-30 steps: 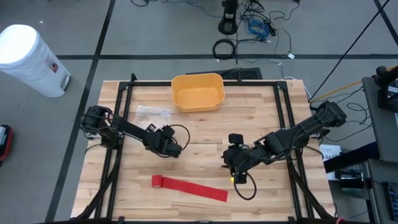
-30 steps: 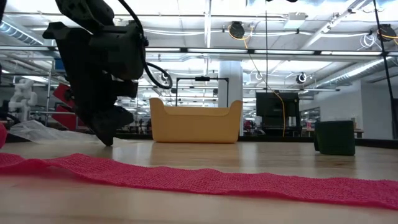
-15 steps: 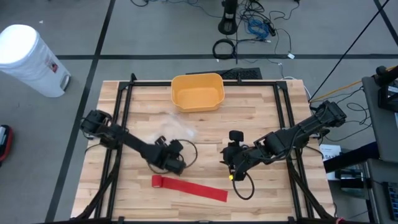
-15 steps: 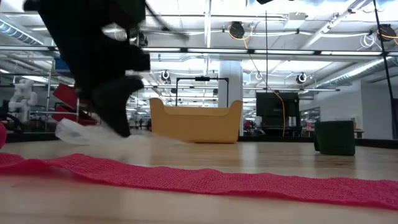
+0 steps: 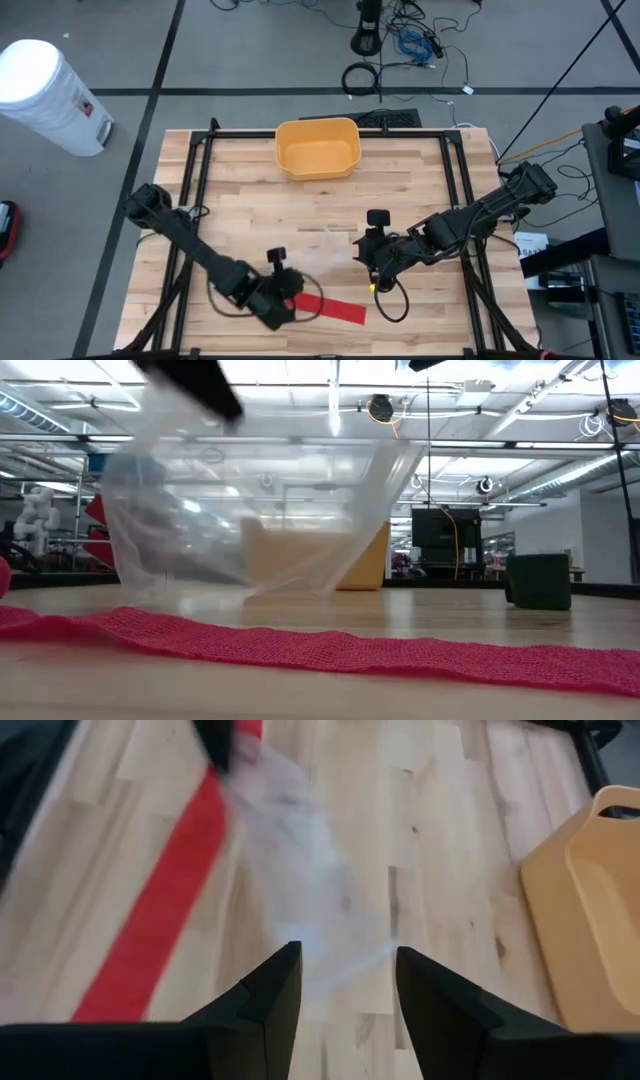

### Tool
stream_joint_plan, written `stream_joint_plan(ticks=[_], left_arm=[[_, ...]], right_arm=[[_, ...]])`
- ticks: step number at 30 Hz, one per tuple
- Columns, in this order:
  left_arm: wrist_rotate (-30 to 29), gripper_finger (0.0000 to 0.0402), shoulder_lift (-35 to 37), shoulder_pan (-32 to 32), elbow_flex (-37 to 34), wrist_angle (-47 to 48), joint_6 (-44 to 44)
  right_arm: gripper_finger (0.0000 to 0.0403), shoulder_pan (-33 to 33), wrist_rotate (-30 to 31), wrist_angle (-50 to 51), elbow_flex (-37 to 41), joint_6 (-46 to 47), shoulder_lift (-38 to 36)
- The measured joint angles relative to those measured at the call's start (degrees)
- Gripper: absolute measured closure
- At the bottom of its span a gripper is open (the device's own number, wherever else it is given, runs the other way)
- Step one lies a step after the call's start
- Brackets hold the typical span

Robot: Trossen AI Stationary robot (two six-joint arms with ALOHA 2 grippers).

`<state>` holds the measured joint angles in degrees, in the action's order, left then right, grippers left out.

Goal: Roll bandage
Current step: Open the transparent zip bag

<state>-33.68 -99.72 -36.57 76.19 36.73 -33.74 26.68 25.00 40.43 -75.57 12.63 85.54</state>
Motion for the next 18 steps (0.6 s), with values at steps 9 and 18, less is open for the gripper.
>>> stream_joint_plan(ticks=[9,18], left_arm=[[-5.3,0.0400,7.8,-8.3,6.3,0.3,9.4],[-19.6,0.0401,18.9,-15.9,7.2,1.8,16.2]], right_arm=[[0.0252,0.5,-1.0,-5.5,0.4,-4.1,0.0],[0.0252,0.8,-1.1,-7.9,0.4,-7.3,0.0]])
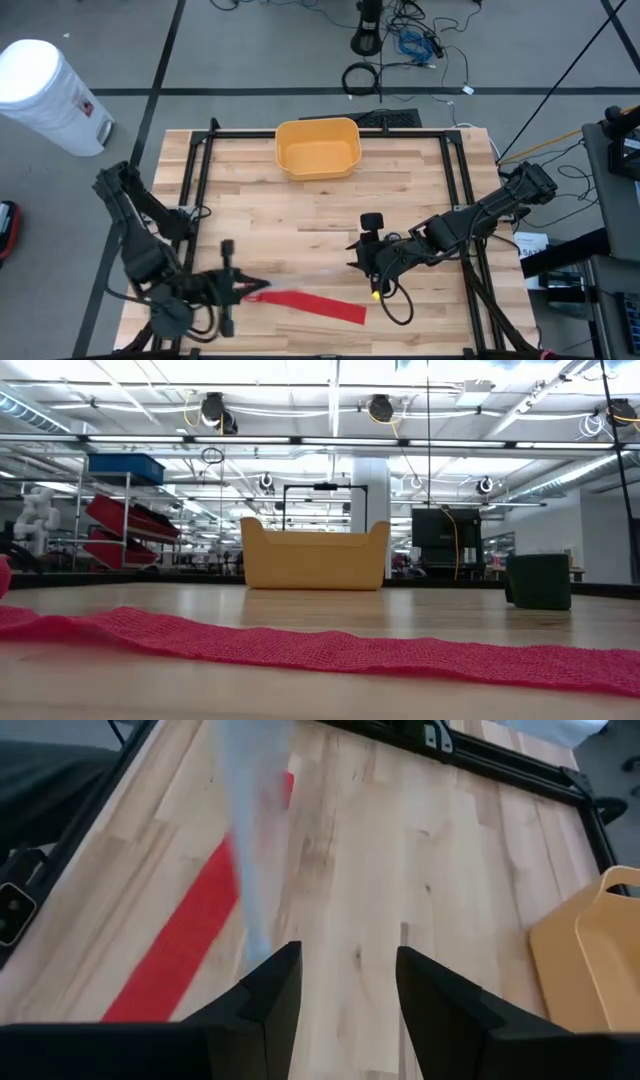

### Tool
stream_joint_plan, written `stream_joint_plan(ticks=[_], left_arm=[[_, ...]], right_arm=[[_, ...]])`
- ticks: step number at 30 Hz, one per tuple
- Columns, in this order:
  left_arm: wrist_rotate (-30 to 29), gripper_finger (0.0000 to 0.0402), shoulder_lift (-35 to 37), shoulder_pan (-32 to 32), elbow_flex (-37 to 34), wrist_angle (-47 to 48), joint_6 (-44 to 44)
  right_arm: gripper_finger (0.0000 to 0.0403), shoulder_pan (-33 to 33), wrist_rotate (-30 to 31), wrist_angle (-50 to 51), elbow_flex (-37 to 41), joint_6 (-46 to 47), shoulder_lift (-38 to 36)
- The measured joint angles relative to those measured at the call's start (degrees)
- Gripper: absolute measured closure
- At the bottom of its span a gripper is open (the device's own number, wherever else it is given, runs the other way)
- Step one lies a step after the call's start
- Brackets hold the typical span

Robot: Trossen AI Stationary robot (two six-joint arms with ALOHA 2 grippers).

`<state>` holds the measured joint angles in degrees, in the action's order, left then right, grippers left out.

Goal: Roll bandage
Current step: Open the transparent zip bag

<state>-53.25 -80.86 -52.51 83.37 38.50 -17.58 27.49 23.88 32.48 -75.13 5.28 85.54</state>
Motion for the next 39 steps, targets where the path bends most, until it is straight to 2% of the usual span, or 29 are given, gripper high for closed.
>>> stream_joint_plan(ticks=[10,14,16,23,30,39], left_arm=[[-9.0,0.0401,1.1,-6.9,-0.7,5.7,-2.4],[-11.6,0.0401,1.1,-8.6,-0.7,5.5,-2.6],[-13.3,0.0401,1.1,-9.2,-0.7,5.5,-2.6],[-14.9,0.0401,1.2,-10.2,-0.7,5.2,-1.5],[-16.0,0.0401,1.2,-10.3,-0.7,5.2,-1.5],[-15.9,0.0401,1.2,-10.3,-0.7,5.2,-1.5]], right_arm=[[0.0252,0.0,-0.4,-0.7,0.0,1.2,0.1],[0.0252,0.0,-6.8,-4.7,0.0,-0.2,1.5],[0.0252,0.0,-7.7,-7.1,0.0,-2.3,2.5],[0.0252,-1.2,-6.4,-11.6,0.1,-6.7,2.5],[0.0252,-2.3,-4.4,-6.5,0.1,-2.9,2.3],[0.0252,-2.8,-4.2,-10.0,0.1,-5.4,2.3]])
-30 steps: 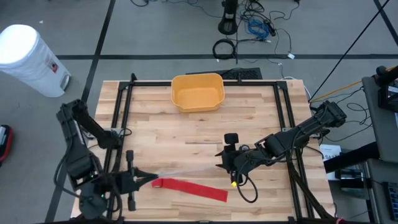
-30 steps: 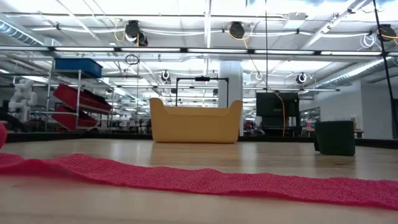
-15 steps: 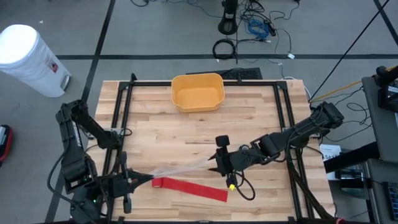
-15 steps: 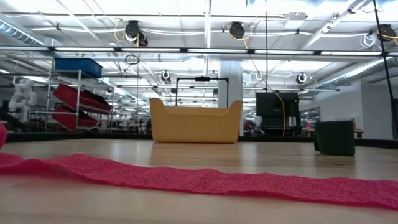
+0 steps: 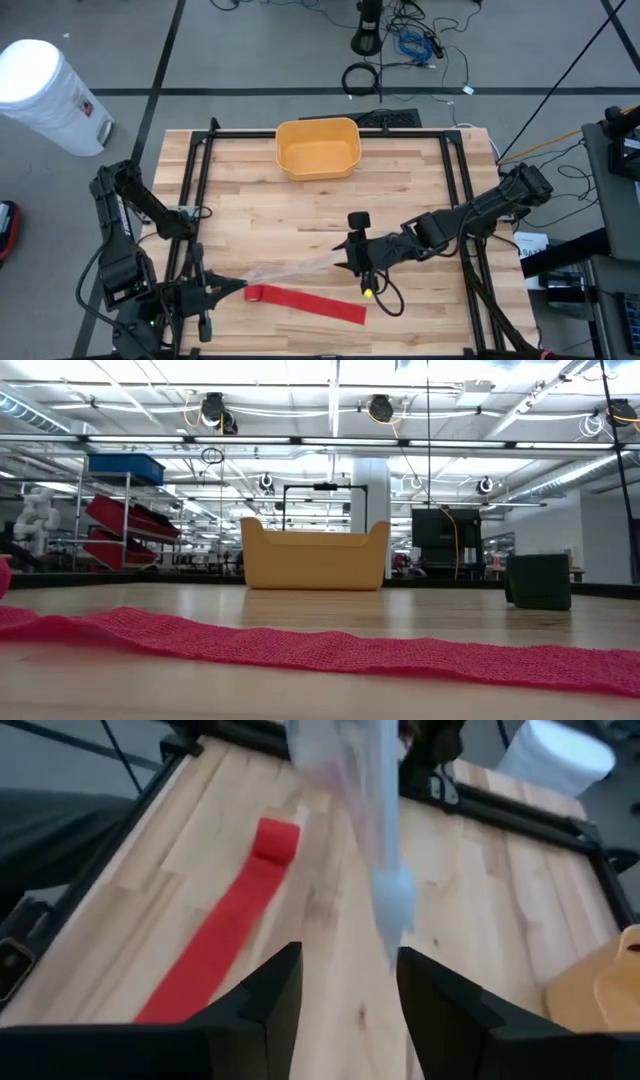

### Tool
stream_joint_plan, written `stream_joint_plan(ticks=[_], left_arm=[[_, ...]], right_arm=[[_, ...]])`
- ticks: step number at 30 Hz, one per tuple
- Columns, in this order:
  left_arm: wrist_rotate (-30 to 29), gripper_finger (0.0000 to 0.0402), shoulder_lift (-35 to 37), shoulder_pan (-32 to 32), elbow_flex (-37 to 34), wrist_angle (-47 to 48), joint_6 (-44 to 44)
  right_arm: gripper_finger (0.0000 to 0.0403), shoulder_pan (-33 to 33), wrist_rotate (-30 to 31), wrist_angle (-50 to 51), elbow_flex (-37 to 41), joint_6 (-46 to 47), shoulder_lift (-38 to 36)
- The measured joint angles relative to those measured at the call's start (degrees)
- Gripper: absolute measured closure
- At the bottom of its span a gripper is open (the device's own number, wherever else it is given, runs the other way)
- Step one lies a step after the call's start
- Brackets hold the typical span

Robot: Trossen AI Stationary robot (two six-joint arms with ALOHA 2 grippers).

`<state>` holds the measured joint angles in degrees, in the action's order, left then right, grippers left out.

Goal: Roll bandage
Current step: Open the transparent zip bag

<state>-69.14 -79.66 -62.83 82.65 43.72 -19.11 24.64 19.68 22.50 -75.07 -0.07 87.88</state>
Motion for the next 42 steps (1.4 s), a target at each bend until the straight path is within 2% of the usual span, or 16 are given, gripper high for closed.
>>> stream_joint_plan(ticks=[10,14,20,26,29,37,42], left_arm=[[0.1,0.0401,0.0,0.0,0.0,0.0,0.0],[0.1,0.0401,0.0,0.0,0.0,0.1,0.0],[0.6,0.0401,0.0,0.0,0.0,0.3,-0.1],[5.8,0.0395,-0.1,0.0,0.0,2.2,-3.6],[6.4,0.0377,-0.9,0.0,0.0,4.2,-7.8],[6.4,0.0287,-2.7,0.2,0.0,3.5,-7.1],[4.1,0.0260,-2.7,0.2,0.0,3.3,-7.0]], right_arm=[[0.0261,0.6,-0.5,-4.7,0.0,-4.7,0.0],[0.0298,0.6,-0.2,-4.7,0.0,-5.3,0.0],[0.0391,0.8,-0.2,-4.4,0.0,-6.9,0.0],[0.0397,1.5,-0.3,-4.4,0.0,-6.8,-0.3],[0.0398,2.1,0.2,-4.3,0.0,-6.2,-1.1],[0.0401,3.2,4.7,-1.8,0.0,-1.4,-2.6],[0.0402,2.3,4.7,4.2,0.0,3.0,-2.6]])
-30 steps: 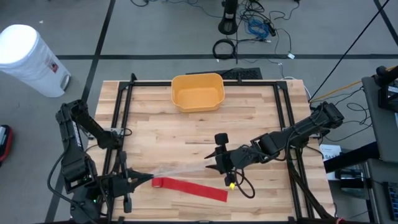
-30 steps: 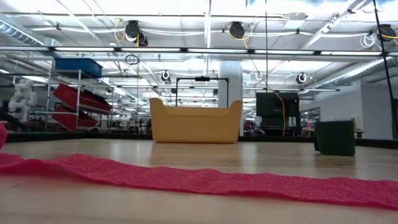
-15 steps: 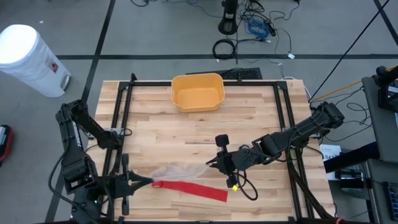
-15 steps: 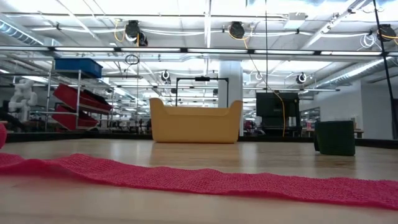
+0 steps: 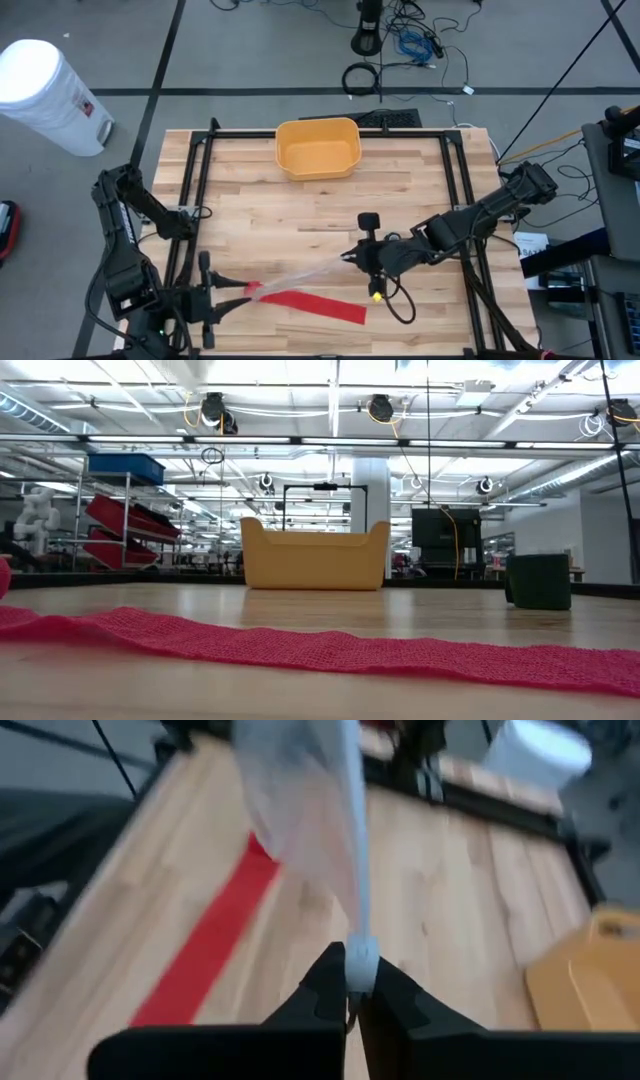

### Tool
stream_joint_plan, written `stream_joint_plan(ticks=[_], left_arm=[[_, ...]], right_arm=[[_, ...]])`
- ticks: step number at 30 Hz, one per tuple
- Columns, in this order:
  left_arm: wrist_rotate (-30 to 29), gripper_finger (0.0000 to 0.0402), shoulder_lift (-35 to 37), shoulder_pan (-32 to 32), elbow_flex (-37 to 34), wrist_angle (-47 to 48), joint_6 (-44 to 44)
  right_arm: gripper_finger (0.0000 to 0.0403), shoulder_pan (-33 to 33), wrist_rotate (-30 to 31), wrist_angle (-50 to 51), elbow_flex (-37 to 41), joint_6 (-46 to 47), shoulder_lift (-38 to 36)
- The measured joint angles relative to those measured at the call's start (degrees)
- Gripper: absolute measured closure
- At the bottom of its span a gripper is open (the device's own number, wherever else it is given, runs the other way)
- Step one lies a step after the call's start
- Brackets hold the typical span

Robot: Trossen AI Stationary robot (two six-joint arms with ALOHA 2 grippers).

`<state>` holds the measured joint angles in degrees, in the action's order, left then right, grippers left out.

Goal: Roll bandage
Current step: Open the transparent zip bag

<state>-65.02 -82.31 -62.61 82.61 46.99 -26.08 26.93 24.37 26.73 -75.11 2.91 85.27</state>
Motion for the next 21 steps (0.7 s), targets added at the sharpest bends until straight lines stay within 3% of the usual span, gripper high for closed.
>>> stream_joint_plan(ticks=[8,21], left_arm=[[-8.0,0.0257,0.1,0.2,0.0,-6.0,7.8],[-4.7,0.0249,-5.6,12.2,0.0,-10.2,15.1]], right_arm=[[0.0402,-2.2,-0.5,11.2,0.0,10.8,0.0],[0.0402,-3.3,-0.4,10.9,0.0,11.3,0.3]])
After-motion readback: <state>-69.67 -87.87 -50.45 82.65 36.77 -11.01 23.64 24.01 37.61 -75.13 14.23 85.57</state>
